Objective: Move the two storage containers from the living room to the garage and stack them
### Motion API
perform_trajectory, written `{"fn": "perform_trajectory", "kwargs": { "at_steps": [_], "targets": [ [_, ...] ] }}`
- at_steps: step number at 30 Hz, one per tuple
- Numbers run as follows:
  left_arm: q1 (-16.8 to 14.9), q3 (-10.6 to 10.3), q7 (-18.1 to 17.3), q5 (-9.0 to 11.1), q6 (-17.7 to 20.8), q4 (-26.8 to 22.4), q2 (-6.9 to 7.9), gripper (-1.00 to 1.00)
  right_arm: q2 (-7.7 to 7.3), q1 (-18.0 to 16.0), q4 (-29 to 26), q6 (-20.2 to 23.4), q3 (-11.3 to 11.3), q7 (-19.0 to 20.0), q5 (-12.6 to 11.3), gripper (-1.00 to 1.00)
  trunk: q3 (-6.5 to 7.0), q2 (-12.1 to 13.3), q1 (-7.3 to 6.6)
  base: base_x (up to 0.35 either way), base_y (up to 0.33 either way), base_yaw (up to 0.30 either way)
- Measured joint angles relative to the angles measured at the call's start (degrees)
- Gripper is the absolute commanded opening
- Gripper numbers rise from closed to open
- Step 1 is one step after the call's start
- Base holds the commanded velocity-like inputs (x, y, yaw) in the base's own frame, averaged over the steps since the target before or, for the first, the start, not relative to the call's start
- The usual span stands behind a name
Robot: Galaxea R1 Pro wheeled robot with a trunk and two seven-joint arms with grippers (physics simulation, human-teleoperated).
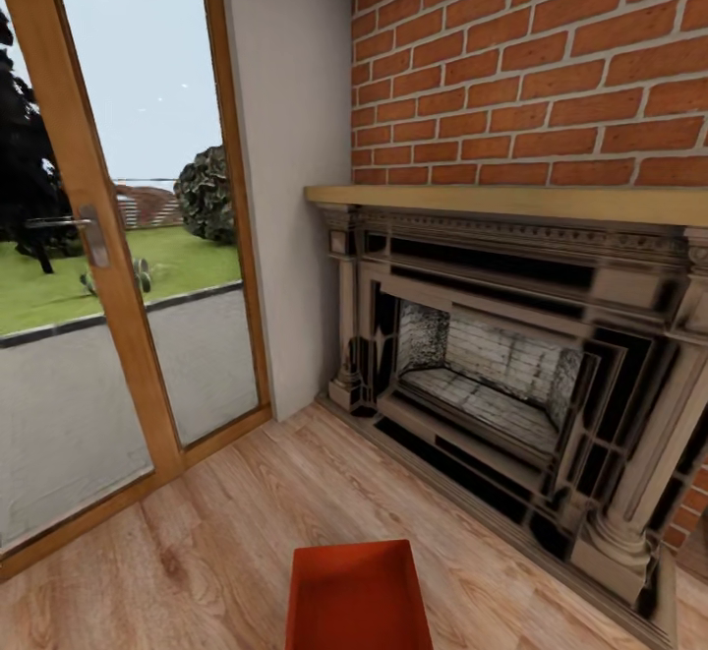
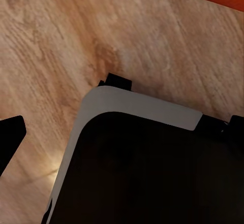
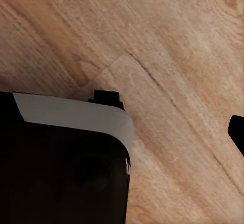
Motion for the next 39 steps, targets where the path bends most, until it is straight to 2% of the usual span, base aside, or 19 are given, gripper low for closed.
{"fn": "perform_trajectory", "kwargs": {
  "at_steps": [18, 39],
  "targets": [
    [0.0, 0.0, 0.0, -0.1, 0.0, 0.0, 0.0, 1.0, 0.0, 0.0, 0.0, 0.0, 0.0, 0.0, 0.0, 1.0, 0.0, 0.0, 0.0, 0.0, 0.008, 0.0],
    [0.0, 0.0, 0.0, 0.0, 0.0, 0.0, 0.0, 1.0, -0.02, 0.0, 0.0, 0.0, 0.0, 0.0, 0.0, 1.0, 0.0, 0.0, 0.0, 0.0, -0.118, 0.0]
  ]
}}
